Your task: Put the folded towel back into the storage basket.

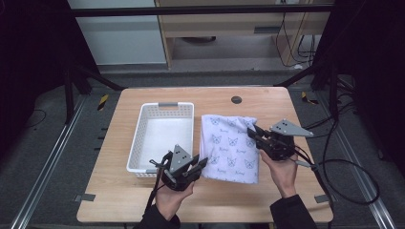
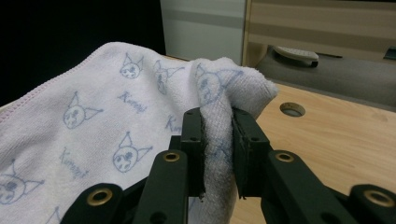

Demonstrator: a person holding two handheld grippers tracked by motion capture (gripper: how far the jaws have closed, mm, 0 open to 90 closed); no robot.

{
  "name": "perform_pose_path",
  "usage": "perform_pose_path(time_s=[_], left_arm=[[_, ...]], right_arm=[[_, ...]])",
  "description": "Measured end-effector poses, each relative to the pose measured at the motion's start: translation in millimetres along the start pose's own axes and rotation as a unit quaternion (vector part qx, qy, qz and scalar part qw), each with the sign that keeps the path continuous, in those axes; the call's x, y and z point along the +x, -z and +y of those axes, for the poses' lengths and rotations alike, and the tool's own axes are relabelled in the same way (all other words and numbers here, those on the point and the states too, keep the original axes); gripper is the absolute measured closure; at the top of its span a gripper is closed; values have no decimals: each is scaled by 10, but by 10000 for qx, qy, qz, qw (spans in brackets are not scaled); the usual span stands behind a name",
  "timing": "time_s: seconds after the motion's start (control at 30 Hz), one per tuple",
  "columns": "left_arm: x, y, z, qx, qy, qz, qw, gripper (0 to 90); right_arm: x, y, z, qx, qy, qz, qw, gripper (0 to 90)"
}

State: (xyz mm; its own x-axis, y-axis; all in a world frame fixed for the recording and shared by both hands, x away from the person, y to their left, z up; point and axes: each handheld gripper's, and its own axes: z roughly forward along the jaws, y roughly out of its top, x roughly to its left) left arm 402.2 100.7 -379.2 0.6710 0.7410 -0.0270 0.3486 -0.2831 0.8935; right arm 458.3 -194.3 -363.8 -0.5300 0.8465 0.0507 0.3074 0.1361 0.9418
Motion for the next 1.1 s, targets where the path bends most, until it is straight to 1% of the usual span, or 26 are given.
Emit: perform_pose_path(time_s=[0.33, 0.4, 0.53, 0.67, 0.87, 1.1], left_arm=[[55, 100, 86, -167, -1, 41, 9999, 757], [77, 129, 114, -210, -39, 68, 9997, 757], [112, 177, 143, -269, -34, 121, 9996, 758], [142, 210, 161, -301, -61, 155, 9994, 758], [197, 279, 188, -393, -34, 192, 9990, 758], [263, 366, 205, -486, -26, 274, 9984, 759]], right_arm=[[71, 21, 156, -154, 126, -10, 9998, 765], [83, 22, 187, -187, 129, -1, 9997, 765], [117, 9, 248, -246, 131, 34, 9996, 764], [155, -5, 305, -287, 193, 23, 9994, 765], [204, -32, 386, -359, 218, 52, 9991, 765], [288, -83, 477, -434, 308, 87, 9985, 765]])
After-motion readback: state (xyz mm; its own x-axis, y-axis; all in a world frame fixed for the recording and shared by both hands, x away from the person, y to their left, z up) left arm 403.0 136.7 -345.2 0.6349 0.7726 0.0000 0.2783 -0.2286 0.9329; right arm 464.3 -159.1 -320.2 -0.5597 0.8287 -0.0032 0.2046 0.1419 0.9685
